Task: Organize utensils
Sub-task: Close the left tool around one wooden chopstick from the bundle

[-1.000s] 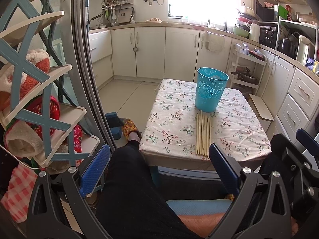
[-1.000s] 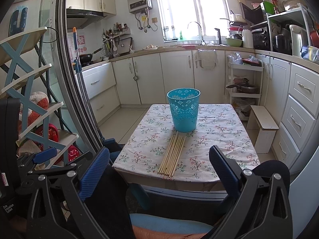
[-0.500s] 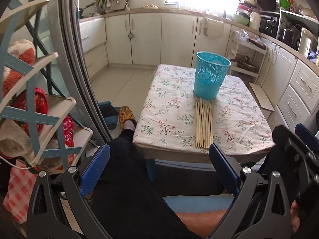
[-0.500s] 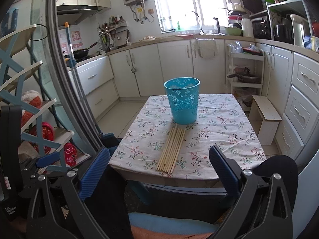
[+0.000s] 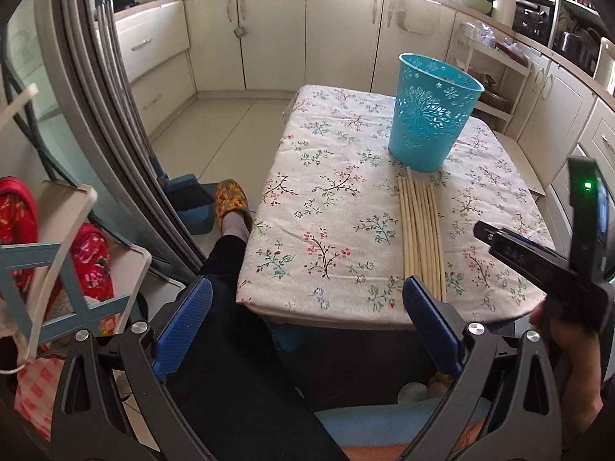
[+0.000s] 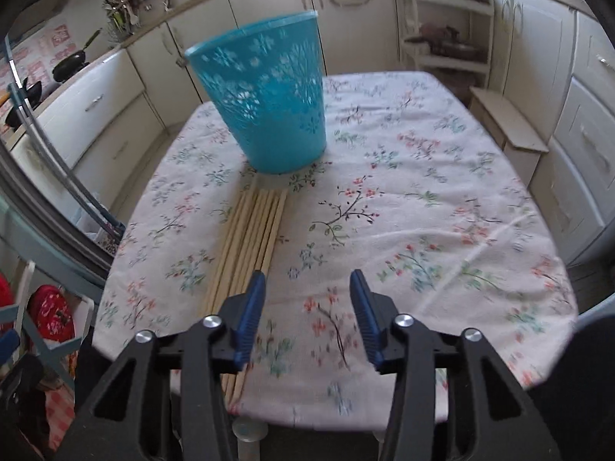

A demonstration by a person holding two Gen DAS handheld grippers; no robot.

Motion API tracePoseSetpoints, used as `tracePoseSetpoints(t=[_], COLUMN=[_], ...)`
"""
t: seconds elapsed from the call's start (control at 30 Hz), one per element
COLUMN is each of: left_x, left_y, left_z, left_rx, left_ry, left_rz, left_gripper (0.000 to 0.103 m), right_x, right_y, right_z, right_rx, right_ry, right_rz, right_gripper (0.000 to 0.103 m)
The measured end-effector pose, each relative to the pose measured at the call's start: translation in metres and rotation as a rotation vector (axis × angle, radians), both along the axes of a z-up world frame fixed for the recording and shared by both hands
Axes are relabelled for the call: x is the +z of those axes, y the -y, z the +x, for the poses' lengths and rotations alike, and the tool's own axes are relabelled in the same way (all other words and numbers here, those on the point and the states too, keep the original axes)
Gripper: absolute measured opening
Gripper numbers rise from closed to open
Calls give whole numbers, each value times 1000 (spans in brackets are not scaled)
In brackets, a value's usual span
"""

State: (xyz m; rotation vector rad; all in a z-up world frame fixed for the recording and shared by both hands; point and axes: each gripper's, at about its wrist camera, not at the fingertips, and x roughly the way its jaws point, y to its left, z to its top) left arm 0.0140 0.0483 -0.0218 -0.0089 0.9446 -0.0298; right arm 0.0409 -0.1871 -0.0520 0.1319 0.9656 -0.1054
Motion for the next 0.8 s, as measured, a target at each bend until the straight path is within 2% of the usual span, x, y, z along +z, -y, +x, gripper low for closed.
tracePoseSetpoints(t=[0.17, 0.27, 0.37, 0.57, 0.8], left_x=[-20, -29, -38, -46, -55], left_y=[3, 10, 16, 27, 46], left_z=[34, 51, 67, 91, 112], left_rx=[-6, -9, -12, -6, -12], left_ry=[-41, -61, -79, -101, -114], left_rz=[-18, -20, -19, -14, 18], left_gripper=[96, 96, 96, 96, 95], right_x=[-26, -35, -33, -33, -36], right_y=[-8, -13, -16, -9, -9], right_z=[37, 46, 51, 64, 71], right_rx=[16, 27, 44, 68, 163], right_ry=[-59, -88, -77, -77, -103], right_rz=[57, 55, 48, 130, 70], right_gripper=[30, 26, 26, 26, 16])
